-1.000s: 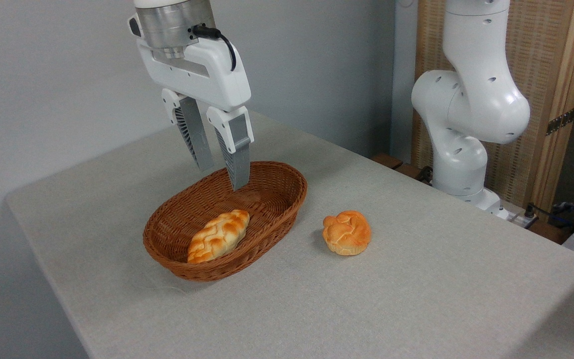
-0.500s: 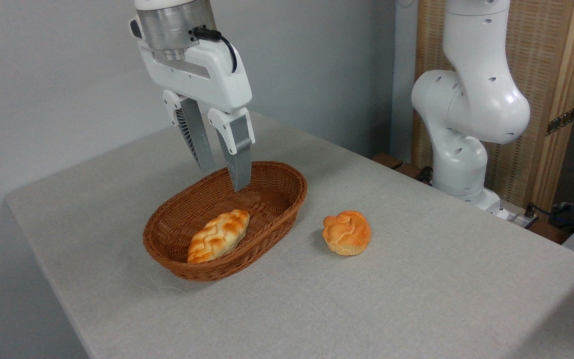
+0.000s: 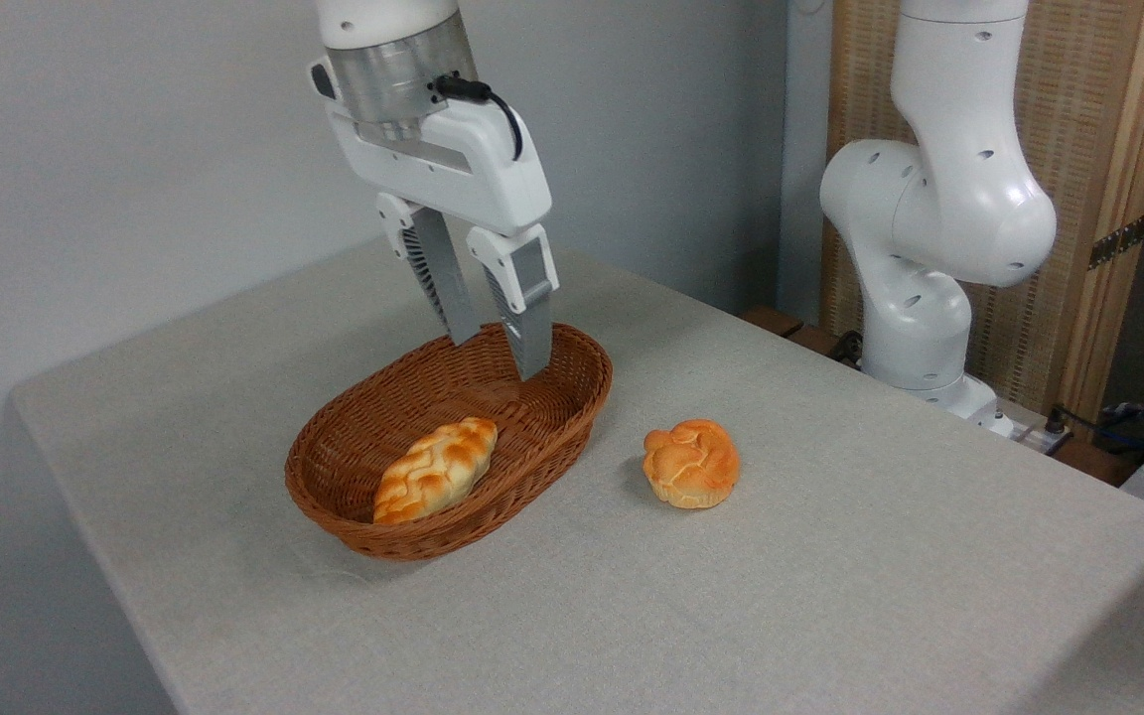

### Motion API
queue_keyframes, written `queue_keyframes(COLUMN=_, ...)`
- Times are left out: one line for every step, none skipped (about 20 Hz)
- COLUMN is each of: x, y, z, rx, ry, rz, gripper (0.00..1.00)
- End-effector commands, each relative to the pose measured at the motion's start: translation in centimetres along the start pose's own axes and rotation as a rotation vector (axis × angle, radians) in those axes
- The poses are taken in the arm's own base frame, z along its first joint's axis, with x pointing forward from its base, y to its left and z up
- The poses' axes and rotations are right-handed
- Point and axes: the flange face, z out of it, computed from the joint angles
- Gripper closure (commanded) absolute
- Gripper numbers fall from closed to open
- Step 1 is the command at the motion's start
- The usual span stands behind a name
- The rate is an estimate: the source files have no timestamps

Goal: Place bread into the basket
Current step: 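Move the open gripper over to the round orange bun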

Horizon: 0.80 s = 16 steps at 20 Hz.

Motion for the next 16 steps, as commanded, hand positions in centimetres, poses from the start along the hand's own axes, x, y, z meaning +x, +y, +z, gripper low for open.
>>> queue_keyframes(x=-2.2, y=1.6, z=0.9, rx=0.015, ry=0.008, rz=0.046, gripper=0.00)
queue_keyframes(x=-2.8, y=2.0, z=1.0, rx=0.015, ry=0.008, rz=0.071, gripper=0.00)
queue_keyframes(x=-3.5, y=2.3, z=1.3, rx=0.015, ry=0.008, rz=0.088, gripper=0.00)
queue_keyframes(x=-4.2, y=2.8, z=1.8, rx=0.017, ry=0.010, rz=0.096, gripper=0.00)
queue_keyframes(x=-4.8, y=3.2, z=2.6, rx=0.024, ry=0.016, rz=0.098, gripper=0.00)
queue_keyframes(x=-5.5, y=3.7, z=3.5, rx=0.031, ry=0.024, rz=0.098, gripper=0.00)
queue_keyframes(x=-6.2, y=4.2, z=4.2, rx=0.035, ry=0.029, rz=0.100, gripper=0.00)
queue_keyframes(x=-6.8, y=4.6, z=4.9, rx=0.035, ry=0.029, rz=0.104, gripper=0.00)
queue_keyframes(x=-7.6, y=5.2, z=5.9, rx=0.028, ry=0.015, rz=0.125, gripper=0.00)
queue_keyframes(x=-8.7, y=5.7, z=6.6, rx=0.025, ry=0.013, rz=0.159, gripper=0.00)
queue_keyframes(x=-10.1, y=5.5, z=7.2, rx=0.017, ry=0.023, rz=0.179, gripper=0.00)
queue_keyframes(x=-11.1, y=5.4, z=8.0, rx=0.008, ry=0.026, rz=0.198, gripper=0.00)
queue_keyframes(x=-11.4, y=5.5, z=8.7, rx=-0.002, ry=0.018, rz=0.213, gripper=0.00)
queue_keyframes(x=-11.4, y=5.6, z=9.2, rx=-0.009, ry=0.012, rz=0.213, gripper=0.00)
queue_keyframes(x=-11.5, y=5.6, z=9.6, rx=-0.013, ry=0.007, rz=0.215, gripper=0.00)
queue_keyframes(x=-11.5, y=5.6, z=9.9, rx=-0.018, ry=0.002, rz=0.224, gripper=0.00)
